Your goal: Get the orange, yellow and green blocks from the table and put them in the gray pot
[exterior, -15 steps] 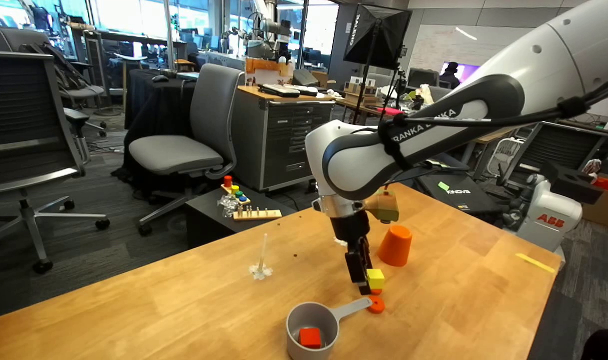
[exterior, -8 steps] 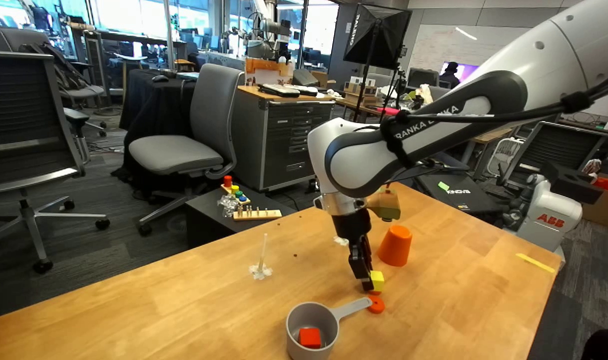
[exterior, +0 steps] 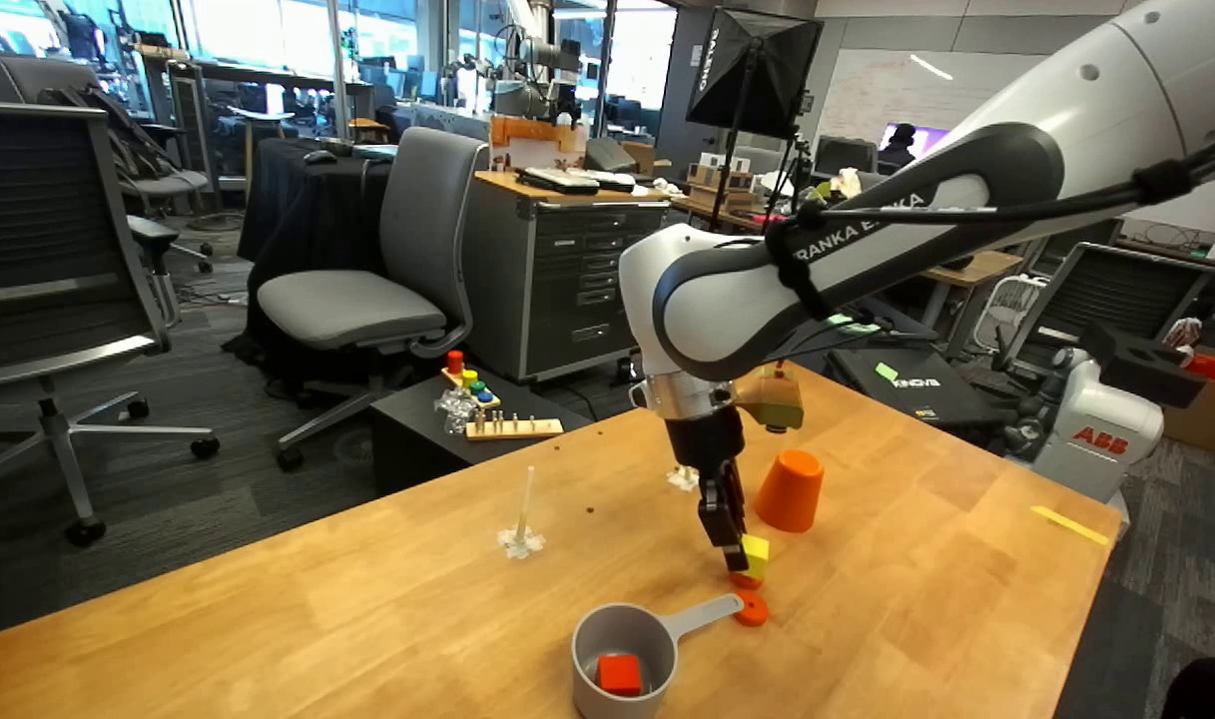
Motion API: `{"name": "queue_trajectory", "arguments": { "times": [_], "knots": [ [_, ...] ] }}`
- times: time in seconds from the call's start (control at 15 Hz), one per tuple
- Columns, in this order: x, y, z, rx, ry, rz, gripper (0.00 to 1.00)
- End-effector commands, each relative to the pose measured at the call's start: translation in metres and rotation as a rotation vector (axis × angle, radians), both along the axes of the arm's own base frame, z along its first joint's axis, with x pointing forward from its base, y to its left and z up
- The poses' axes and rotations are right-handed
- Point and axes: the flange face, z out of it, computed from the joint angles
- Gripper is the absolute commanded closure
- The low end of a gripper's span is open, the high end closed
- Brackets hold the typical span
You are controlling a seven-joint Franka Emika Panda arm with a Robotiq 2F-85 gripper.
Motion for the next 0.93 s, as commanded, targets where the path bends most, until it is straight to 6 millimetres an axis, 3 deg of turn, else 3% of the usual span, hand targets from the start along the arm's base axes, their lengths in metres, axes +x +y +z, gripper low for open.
{"name": "queue_trajectory", "arguments": {
  "times": [0.0,0.6,0.87],
  "knots": [
    [0.002,0.022,0.035,0.03,-0.028,0.007,0.88],
    [0.004,0.12,0.123,0.093,-0.157,0.139,0.88],
    [-0.003,0.158,0.13,0.14,-0.171,0.188,0.88]
  ]
}}
